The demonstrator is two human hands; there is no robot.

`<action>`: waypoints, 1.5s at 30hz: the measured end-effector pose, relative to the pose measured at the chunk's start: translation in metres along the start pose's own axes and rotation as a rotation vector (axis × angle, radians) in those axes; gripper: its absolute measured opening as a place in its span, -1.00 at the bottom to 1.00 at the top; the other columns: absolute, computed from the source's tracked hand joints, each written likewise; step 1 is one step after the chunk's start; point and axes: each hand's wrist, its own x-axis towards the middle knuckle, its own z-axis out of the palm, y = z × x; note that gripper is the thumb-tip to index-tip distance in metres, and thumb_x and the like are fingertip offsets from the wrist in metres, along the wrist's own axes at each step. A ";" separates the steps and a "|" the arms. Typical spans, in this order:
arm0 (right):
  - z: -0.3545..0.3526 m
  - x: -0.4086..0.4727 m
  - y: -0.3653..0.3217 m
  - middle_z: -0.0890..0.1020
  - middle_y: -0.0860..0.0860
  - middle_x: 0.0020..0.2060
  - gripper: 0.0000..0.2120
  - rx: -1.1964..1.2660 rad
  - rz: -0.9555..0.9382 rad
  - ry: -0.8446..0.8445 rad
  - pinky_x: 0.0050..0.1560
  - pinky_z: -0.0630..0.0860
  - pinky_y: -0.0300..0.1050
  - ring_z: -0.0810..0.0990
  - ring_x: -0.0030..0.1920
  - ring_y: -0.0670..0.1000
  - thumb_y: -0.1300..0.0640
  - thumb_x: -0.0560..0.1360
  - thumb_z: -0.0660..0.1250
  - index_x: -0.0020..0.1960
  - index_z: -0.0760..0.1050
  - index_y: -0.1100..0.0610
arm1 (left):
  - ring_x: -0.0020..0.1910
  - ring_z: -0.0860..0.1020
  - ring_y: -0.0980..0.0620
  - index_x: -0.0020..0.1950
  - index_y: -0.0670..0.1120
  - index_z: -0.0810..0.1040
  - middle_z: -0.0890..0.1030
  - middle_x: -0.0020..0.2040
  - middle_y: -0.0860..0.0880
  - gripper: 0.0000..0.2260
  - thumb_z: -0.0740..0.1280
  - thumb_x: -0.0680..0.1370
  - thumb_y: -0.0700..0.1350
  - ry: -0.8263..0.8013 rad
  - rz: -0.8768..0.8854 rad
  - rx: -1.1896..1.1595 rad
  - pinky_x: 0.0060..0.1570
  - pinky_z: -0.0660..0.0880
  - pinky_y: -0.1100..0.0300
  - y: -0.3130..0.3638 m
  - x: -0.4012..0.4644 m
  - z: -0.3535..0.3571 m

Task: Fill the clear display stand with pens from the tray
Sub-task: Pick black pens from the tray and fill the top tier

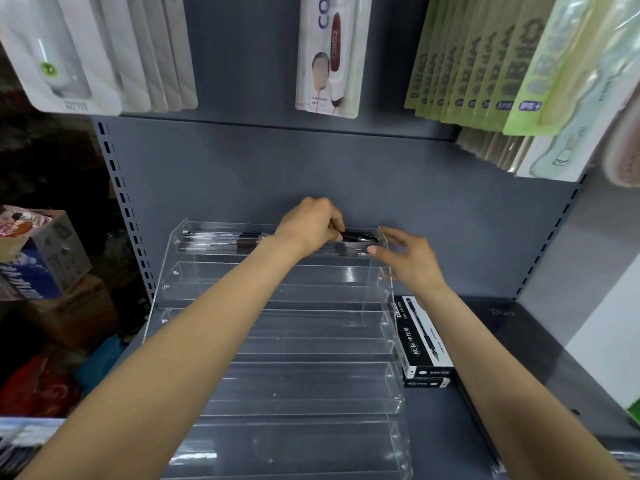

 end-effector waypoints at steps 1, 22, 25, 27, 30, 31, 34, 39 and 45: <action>0.000 0.000 0.000 0.53 0.02 0.27 -0.50 -0.001 -0.002 -0.001 0.18 0.28 -0.35 0.44 0.32 -0.04 0.10 0.44 0.43 0.35 0.42 0.12 | -0.02 0.58 -0.02 0.02 -0.11 0.65 0.65 -0.02 -0.07 -0.84 0.44 0.45 -0.16 -0.009 -0.006 -0.013 0.08 0.53 0.05 -0.001 0.000 -0.001; 0.003 -0.008 -0.011 0.49 0.04 0.31 -0.51 -0.143 -0.039 0.061 0.23 0.29 -0.29 0.44 0.33 0.04 0.12 0.47 0.39 0.37 0.39 0.13 | -0.06 0.59 0.01 -0.03 -0.11 0.64 0.63 -0.13 -0.02 -0.87 0.45 0.44 -0.20 0.099 -0.087 -0.124 0.09 0.53 0.08 -0.021 -0.018 -0.010; 0.013 -0.018 -0.025 0.48 0.07 0.28 -0.59 -0.250 -0.194 0.154 0.21 0.23 -0.38 0.44 0.29 0.04 0.17 0.50 0.36 0.33 0.43 0.17 | -0.08 0.58 0.04 0.02 -0.08 0.62 0.59 -0.11 0.04 -0.85 0.40 0.46 -0.20 0.240 -0.018 -0.127 0.05 0.53 0.05 -0.025 -0.040 -0.012; 0.025 -0.028 -0.041 0.51 0.04 0.21 -0.67 -0.241 -0.257 0.152 0.16 0.26 -0.42 0.47 0.20 -0.01 0.18 0.51 0.33 0.27 0.48 0.14 | -0.09 0.58 0.05 0.04 -0.05 0.61 0.61 -0.09 0.03 -0.84 0.38 0.47 -0.19 0.324 0.018 -0.124 0.01 0.54 0.05 -0.028 -0.061 -0.015; 0.052 -0.049 -0.067 0.56 0.05 0.12 -0.72 -0.287 -0.347 0.158 0.18 0.36 -0.23 0.50 0.12 0.05 0.22 0.50 0.30 0.20 0.53 0.15 | -0.12 0.58 0.07 0.04 -0.05 0.61 0.61 -0.10 0.03 -0.84 0.36 0.48 -0.19 0.418 0.008 -0.129 -0.02 0.54 0.08 -0.037 -0.099 -0.027; 0.064 -0.057 -0.076 0.58 0.05 0.10 -0.74 -0.274 -0.361 0.134 0.15 0.36 -0.27 0.52 0.10 0.05 0.24 0.49 0.30 0.17 0.54 0.16 | -0.11 0.57 0.07 0.04 -0.05 0.61 0.61 -0.10 0.03 -0.85 0.36 0.49 -0.18 0.433 0.003 -0.125 -0.02 0.54 0.09 -0.042 -0.113 -0.032; 0.107 -0.090 -0.101 0.60 0.04 0.03 -0.78 -0.156 -0.351 -0.048 -0.05 0.33 -0.55 0.54 -0.06 -0.08 0.27 0.49 0.29 0.12 0.56 0.16 | -0.10 0.56 0.10 0.07 -0.05 0.60 0.61 -0.08 0.04 -0.84 0.34 0.51 -0.15 0.443 -0.027 -0.103 -0.01 0.51 0.16 -0.067 -0.164 -0.050; 0.205 -0.160 -0.142 0.60 0.01 0.00 -0.77 -0.116 -0.349 -0.263 -0.05 0.37 -0.53 0.53 -0.11 -0.13 0.24 0.50 0.27 0.13 0.55 0.09 | -0.12 0.55 0.09 0.10 -0.08 0.58 0.58 -0.04 0.01 -0.84 0.33 0.52 -0.17 0.463 -0.206 -0.100 -0.06 0.41 0.33 -0.140 -0.272 -0.075; 0.334 -0.257 -0.179 0.55 0.02 0.06 -0.74 -0.171 -0.283 -0.541 0.05 0.52 -0.05 0.54 -0.01 -0.03 0.16 0.56 0.21 0.23 0.48 0.08 | -0.11 0.57 -0.02 0.09 -0.11 0.59 0.65 -0.03 -0.07 -0.85 0.30 0.55 -0.18 0.313 -0.499 -0.106 -0.16 0.41 0.21 -0.241 -0.410 -0.092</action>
